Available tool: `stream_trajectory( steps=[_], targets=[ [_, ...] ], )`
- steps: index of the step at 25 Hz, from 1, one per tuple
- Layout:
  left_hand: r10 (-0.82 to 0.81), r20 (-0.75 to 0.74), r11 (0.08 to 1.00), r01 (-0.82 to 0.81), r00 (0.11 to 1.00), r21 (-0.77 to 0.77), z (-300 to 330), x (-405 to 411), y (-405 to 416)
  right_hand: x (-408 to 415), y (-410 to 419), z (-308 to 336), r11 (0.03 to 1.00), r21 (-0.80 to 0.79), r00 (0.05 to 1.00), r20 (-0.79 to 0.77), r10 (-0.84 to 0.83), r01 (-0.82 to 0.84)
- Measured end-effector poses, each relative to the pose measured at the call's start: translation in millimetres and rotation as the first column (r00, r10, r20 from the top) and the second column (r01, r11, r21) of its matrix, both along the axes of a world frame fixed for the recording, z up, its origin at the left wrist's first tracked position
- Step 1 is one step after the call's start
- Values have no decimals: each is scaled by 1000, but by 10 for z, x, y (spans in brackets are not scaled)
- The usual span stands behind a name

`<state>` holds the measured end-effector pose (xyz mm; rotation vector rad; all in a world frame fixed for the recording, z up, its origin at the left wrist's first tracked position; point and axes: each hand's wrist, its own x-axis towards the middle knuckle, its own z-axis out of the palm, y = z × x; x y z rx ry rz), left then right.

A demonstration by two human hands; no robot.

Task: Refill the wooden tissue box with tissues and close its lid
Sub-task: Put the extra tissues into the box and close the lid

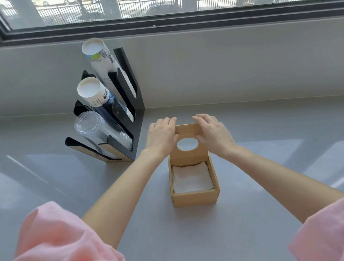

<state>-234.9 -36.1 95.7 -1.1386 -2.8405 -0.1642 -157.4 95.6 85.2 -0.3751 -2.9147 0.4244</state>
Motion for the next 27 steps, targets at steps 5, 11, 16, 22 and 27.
stream_trajectory(
  steps=[5, 11, 16, 22, 27],
  targets=[
    [-7, 84, 993, -3, 996, 122, 10, -24, 23, -7, 48, 37, 996, -70, 999, -7, -54, 54],
    [-4, 35, 966, -5, 999, 259, 26, 3, 20, -5, 43, 58, 989, -131, 988, -128, -84, 68],
    [-50, 42, 912, 28, 998, 410, -86, 108, -151, 193, -15, -17, 984, -176, 982, -180, -54, 22],
    [-132, 99, 852, 62, 986, 519, -451, 366, -403, 534, -116, -254, 986, -165, 987, -160, 4, -30],
    [-176, 25, 846, 139, 984, 514, -690, 508, -532, 694, -168, -520, 992, -83, 981, -175, 78, -94]
  ],
)
